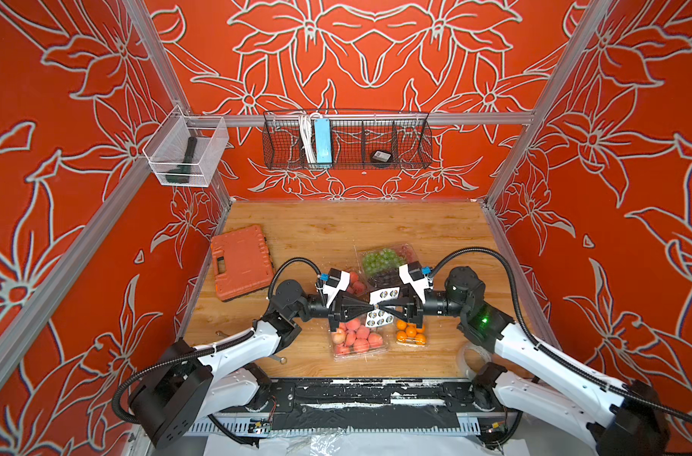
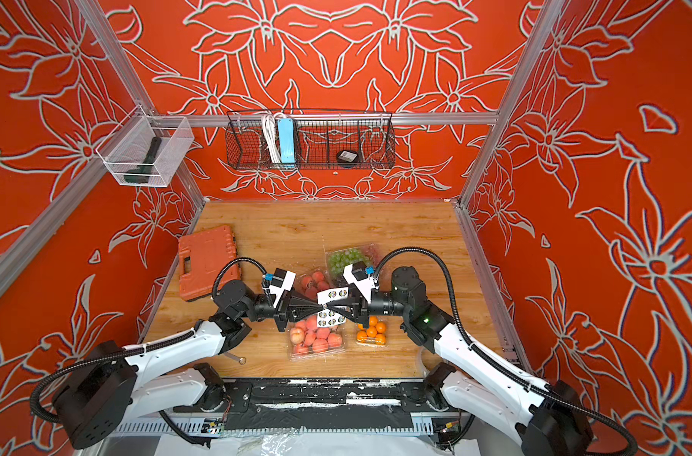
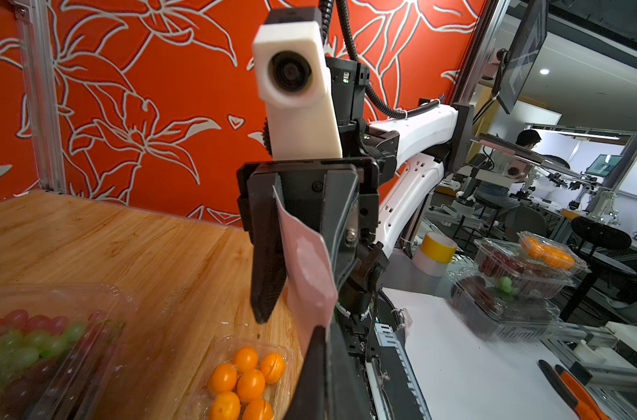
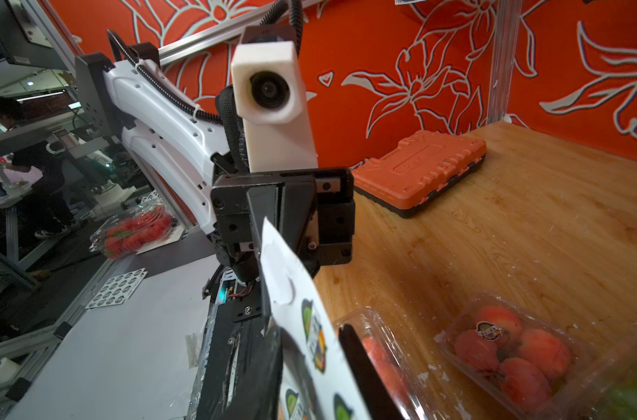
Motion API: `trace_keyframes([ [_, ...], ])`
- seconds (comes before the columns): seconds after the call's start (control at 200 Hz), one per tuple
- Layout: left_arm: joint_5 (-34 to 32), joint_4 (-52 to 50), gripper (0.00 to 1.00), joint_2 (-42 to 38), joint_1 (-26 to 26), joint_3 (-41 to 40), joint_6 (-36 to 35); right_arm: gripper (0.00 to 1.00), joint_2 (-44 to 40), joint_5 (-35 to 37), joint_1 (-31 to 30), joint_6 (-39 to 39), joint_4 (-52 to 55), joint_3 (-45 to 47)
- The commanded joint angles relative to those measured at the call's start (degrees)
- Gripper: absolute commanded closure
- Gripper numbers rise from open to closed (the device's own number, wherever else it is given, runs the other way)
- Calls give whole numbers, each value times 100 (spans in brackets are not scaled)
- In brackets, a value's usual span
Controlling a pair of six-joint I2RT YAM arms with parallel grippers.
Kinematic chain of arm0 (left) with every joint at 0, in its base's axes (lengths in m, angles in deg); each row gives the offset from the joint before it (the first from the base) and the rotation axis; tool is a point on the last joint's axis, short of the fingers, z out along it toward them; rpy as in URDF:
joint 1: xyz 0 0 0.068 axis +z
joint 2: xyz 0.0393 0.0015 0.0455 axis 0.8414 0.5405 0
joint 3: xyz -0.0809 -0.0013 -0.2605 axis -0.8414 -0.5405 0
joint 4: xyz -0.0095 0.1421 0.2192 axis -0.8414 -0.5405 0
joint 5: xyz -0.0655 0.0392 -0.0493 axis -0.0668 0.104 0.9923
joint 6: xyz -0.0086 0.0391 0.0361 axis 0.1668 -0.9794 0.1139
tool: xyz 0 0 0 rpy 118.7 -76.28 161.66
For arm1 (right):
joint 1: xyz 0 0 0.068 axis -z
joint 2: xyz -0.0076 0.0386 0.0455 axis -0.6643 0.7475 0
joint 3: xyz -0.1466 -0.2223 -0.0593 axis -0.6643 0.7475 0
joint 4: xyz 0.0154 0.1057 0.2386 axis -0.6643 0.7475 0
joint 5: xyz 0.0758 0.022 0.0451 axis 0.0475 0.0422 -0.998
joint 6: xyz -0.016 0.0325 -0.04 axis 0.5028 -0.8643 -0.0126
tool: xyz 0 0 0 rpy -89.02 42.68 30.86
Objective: Label fruit boxes
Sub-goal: Adjust the label sticker.
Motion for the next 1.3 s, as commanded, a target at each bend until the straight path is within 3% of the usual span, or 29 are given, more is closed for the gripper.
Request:
trace_keyframes([
  [0.0, -61, 188, 100, -110, -33, 81, -4, 68, -143, -52, -10, 17, -128, 138],
  [0.751, 152, -7, 100, -101, -95, 73, -213, 60, 349, 58, -15, -78, -444, -183],
  [0.996, 110, 115, 100, -47, -44, 91, -153, 54, 151, 36, -12, 11, -447, 7],
  [1.296, 291, 285, 100, -148, -31, 61, -97, 55, -355, -318, 150, 69, -392, 251],
])
